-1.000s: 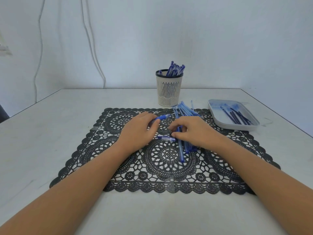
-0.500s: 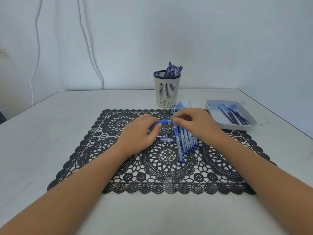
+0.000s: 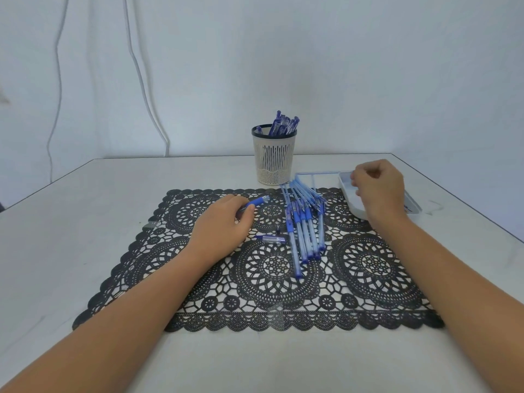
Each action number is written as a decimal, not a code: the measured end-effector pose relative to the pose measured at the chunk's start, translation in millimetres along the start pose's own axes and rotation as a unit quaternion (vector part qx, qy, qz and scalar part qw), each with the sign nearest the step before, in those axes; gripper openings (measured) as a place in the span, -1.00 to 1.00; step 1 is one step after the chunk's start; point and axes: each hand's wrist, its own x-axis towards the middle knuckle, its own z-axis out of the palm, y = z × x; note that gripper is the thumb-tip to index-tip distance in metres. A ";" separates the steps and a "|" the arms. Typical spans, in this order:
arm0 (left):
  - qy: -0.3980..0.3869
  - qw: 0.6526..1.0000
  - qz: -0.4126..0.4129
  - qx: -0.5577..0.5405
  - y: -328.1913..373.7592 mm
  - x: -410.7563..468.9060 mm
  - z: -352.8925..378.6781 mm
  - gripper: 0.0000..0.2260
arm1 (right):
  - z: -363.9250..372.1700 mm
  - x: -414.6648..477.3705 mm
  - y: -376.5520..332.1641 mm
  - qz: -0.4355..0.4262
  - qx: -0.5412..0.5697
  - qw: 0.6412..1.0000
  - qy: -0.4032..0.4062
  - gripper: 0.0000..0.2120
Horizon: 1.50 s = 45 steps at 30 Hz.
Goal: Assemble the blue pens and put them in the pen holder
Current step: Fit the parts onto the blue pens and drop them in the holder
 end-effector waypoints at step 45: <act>-0.023 1.000 0.007 0.009 -1.0 -0.1 1.0 -0.79 | -21.4 26.2 27.6 -0.017 -0.406 0.913 -0.045 -0.90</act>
